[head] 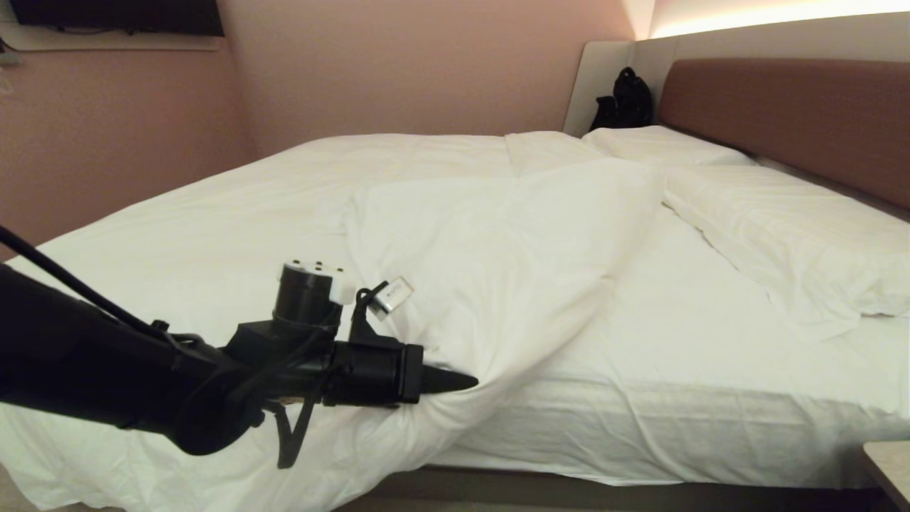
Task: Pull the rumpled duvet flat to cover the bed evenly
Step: Flatten the corners of the folded blanket
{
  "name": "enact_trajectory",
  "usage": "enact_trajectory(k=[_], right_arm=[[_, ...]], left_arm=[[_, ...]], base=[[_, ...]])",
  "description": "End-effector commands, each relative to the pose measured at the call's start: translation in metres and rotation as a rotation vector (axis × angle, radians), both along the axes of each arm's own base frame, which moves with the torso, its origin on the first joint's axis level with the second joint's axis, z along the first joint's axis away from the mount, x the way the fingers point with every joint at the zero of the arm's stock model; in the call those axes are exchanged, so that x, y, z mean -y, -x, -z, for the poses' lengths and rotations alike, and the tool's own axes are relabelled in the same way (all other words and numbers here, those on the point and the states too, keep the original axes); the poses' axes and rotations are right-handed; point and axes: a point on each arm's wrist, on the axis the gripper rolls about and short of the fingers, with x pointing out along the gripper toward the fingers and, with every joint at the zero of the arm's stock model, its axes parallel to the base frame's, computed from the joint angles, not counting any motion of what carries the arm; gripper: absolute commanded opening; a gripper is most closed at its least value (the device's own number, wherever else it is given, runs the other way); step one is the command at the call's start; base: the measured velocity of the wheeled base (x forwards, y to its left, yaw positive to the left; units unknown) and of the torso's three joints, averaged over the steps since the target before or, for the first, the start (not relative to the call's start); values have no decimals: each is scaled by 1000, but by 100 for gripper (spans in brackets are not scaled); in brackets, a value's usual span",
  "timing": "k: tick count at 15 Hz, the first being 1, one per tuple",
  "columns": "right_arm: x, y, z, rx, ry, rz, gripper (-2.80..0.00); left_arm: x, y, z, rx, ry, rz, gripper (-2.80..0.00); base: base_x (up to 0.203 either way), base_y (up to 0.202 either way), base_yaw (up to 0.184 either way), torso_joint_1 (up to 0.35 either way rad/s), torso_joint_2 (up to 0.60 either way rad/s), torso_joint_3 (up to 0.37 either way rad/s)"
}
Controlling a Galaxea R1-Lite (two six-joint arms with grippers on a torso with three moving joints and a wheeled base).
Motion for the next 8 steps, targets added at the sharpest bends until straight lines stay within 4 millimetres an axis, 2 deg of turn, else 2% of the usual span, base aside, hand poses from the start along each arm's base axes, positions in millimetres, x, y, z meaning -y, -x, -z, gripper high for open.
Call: enact_trajectory(k=[1, 8], right_arm=[[0, 0, 0, -1, 0, 0, -280], [0, 0, 0, -1, 0, 0, -280]], left_arm=[[-1, 9, 13, -49, -26, 15, -280], [-2, 13, 29, -102, -55, 23, -280]], base=[[0, 0, 0, 0, 0, 0], [0, 0, 0, 0, 0, 0]])
